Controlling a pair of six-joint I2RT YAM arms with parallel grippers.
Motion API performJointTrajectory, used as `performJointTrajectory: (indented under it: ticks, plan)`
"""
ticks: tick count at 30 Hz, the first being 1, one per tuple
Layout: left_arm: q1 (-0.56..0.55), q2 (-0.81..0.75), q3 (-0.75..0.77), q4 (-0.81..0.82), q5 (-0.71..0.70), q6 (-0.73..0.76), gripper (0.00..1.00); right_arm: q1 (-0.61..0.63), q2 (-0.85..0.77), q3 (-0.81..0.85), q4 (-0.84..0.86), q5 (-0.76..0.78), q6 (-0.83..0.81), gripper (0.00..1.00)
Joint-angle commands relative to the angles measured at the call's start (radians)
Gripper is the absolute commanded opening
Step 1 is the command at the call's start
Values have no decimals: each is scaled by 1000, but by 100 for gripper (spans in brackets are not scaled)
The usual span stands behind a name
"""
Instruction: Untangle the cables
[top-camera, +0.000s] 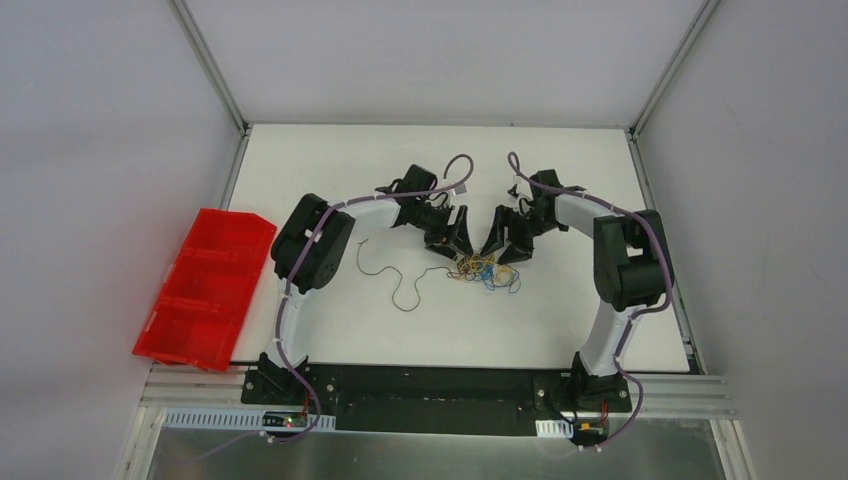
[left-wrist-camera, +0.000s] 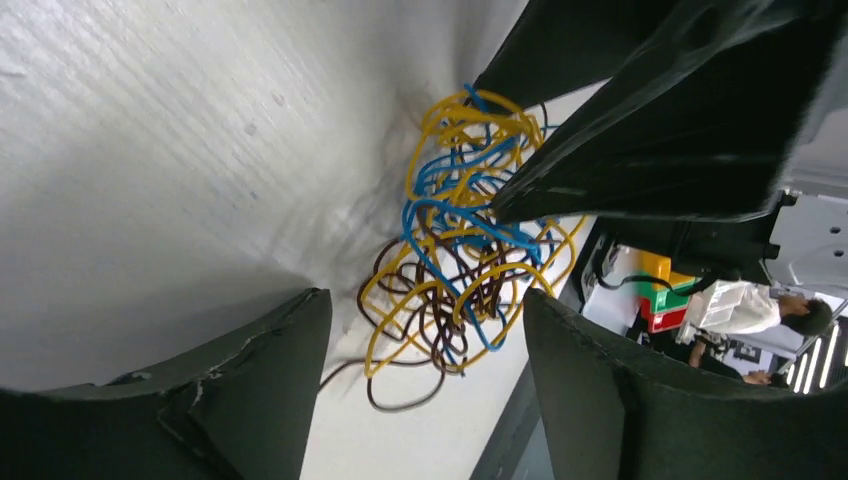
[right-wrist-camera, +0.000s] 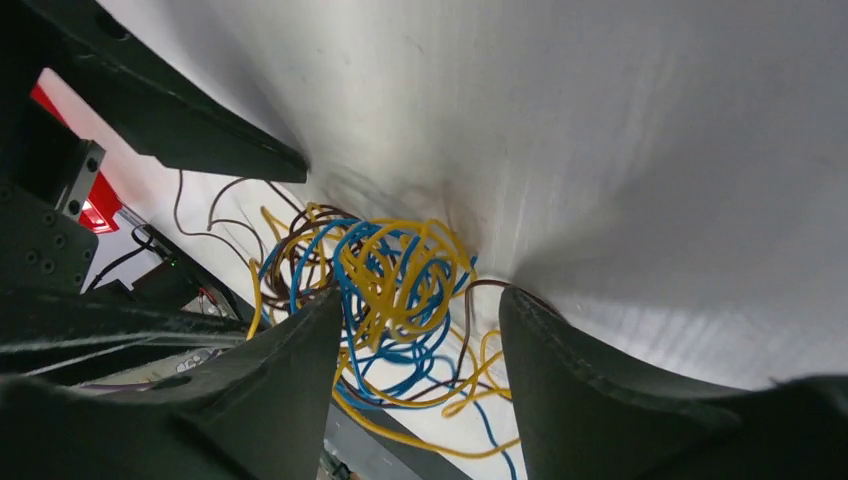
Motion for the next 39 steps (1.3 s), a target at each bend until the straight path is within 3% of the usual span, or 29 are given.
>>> performJointTrajectory:
  ticks: [1, 3, 5, 9, 11, 15, 16, 21, 29, 34, 39]
  plan:
    - [-3, 27, -77, 172, 12, -123, 67, 27, 49, 7, 41, -13, 37, 58]
    - [-11, 12, -95, 185, 26, -123, 54, 27, 58, 11, 41, 2, 43, 53]
    - [-18, -7, -105, 177, 39, -115, 32, 24, 45, 12, 26, 32, 37, 48]
    - [-17, -85, -142, 140, 51, -76, 0, 6, -19, -15, 0, 63, 8, 37]
    - [-1, -166, -153, 76, 59, -10, 0, -6, -53, -27, -32, 102, -20, 33]
    - [65, -377, -196, -29, 90, 66, 0, -60, -137, -74, -51, 207, -88, 2]
    - [85, -433, -205, -67, 91, 92, 0, -72, -157, -87, -52, 243, -117, 0]
    - [218, -674, -181, -270, 82, 211, 0, -122, -241, -131, -53, 394, -235, 0]
    - [543, -784, 39, -488, 60, 324, 0, -277, -268, -135, -43, 573, -383, 0]
    - [681, -765, 116, -517, 56, 356, 0, -369, -241, -106, -89, 539, -457, 0]
    - [706, -719, 156, -513, 52, 323, 0, -369, -269, -70, -157, 358, -406, 0]
